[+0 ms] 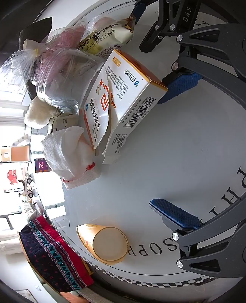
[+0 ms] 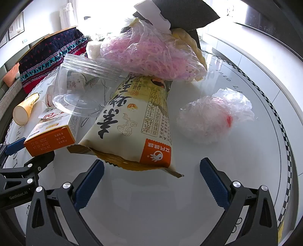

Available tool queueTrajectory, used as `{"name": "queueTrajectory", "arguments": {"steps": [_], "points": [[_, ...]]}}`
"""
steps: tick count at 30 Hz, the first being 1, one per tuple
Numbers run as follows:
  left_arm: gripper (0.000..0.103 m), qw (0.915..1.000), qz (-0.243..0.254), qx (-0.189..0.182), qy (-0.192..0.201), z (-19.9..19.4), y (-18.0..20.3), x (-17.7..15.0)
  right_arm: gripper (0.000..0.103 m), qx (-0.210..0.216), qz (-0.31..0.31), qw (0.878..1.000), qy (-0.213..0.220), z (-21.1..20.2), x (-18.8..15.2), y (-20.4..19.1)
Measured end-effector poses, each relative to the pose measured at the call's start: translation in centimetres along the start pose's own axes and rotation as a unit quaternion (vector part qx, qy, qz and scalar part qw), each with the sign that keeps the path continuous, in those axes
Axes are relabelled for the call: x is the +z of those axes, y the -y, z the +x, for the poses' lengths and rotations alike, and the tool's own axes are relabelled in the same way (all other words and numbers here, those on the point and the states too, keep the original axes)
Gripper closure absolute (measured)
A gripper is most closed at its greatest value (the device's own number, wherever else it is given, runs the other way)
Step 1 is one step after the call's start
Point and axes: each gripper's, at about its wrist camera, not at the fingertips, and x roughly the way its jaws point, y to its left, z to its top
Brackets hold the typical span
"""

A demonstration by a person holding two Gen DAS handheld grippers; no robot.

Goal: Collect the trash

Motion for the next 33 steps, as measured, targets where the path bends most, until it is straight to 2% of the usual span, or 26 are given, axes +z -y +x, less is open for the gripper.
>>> {"name": "queueTrajectory", "arguments": {"steps": [33], "points": [[0.006, 1.0000, 0.000, 0.000, 0.001, -0.01, 0.00, 0.00, 0.002, 0.000, 0.000, 1.000, 0.000, 0.00, 0.00, -0.02]]}}
